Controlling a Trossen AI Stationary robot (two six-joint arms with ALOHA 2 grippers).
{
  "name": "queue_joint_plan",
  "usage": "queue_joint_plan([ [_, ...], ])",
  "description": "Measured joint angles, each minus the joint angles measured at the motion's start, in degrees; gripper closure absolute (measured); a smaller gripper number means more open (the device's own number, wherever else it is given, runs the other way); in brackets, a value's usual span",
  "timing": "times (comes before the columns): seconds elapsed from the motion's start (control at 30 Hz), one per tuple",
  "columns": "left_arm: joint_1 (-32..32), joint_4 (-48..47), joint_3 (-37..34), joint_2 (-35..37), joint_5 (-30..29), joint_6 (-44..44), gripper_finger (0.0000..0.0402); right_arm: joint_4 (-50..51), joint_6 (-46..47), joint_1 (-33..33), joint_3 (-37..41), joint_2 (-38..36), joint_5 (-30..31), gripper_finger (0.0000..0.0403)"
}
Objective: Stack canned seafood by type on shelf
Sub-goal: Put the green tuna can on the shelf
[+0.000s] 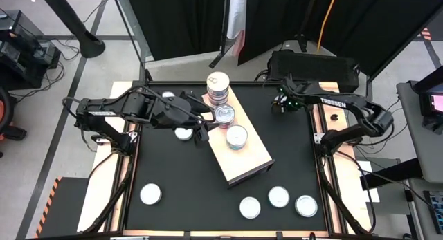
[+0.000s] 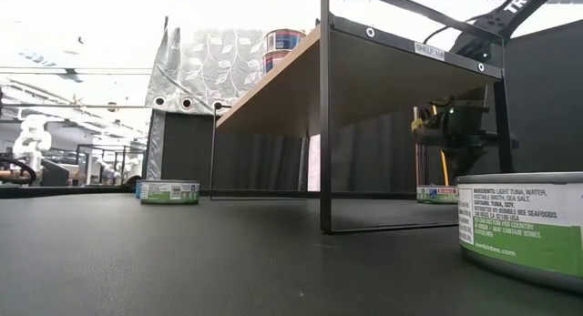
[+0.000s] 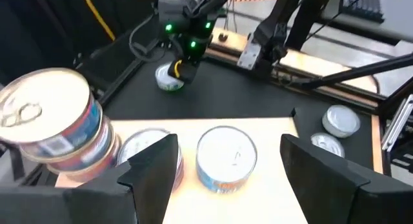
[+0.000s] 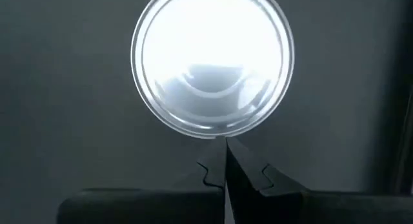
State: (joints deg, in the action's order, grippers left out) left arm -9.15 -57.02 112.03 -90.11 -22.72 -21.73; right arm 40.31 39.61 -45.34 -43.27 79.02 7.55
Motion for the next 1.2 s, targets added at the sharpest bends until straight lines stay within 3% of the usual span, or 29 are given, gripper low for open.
queue_joint_plan([
  [0.63,-0.3,-2.6,0.0,0.0,-0.1,-2.0,0.013,0.3,-1.2,2.1,-0.2,5.2,-0.6,0.0402],
  [0.87,-0.4,-2.7,0.0,0.0,-0.1,-2.0,0.013,0.2,1.0,3.7,4.4,4.8,-2.0,0.0402],
  [1.03,-0.7,-4.0,0.0,0.0,-0.1,-2.0,0.013,3.0,2.2,7.5,7.8,-1.1,-4.7,0.0402],
  [1.2,-0.8,-4.1,0.0,0.0,-0.1,-2.0,0.013,8.6,3.2,10.4,6.5,-11.7,-7.5,0.0403],
])
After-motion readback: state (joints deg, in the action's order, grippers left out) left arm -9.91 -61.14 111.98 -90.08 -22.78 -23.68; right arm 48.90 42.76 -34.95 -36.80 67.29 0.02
